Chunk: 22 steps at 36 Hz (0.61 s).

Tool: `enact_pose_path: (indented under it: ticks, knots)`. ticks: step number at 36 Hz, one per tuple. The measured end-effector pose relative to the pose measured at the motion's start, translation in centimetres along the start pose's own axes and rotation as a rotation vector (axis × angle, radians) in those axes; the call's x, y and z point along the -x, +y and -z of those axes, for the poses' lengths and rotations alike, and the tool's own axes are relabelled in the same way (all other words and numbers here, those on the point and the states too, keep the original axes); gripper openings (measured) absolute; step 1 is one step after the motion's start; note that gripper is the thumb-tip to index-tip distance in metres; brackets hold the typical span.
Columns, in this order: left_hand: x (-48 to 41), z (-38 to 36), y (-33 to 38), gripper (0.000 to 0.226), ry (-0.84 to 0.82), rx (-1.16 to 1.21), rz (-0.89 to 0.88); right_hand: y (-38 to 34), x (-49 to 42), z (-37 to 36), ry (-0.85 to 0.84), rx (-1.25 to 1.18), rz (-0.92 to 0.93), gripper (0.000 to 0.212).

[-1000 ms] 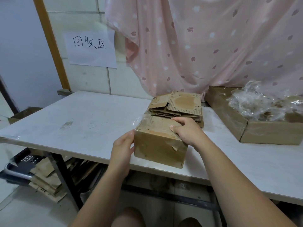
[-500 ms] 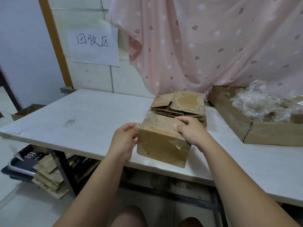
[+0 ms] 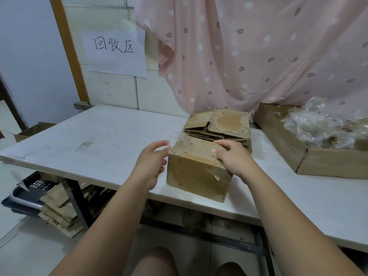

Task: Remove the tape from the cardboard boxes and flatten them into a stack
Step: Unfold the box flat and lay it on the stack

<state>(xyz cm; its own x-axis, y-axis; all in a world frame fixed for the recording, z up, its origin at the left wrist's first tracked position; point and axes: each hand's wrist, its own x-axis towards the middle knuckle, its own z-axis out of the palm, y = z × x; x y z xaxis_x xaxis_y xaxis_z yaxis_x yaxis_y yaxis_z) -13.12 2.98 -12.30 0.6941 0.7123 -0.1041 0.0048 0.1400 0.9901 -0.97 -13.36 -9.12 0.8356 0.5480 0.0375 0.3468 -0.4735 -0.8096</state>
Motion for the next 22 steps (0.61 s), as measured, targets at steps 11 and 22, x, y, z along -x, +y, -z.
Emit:
enact_pose_path:
  ticks: [11,22]
  knots:
    - [0.33,-0.33,-0.11,0.010,0.019,0.080,0.000,-0.04,-0.01,0.02,0.001,0.003,-0.004,0.036]
    - [0.54,-0.44,-0.06,0.023,-0.050,-0.014,-0.043,0.01,-0.06,-0.06,0.003,0.000,-0.009,0.035]
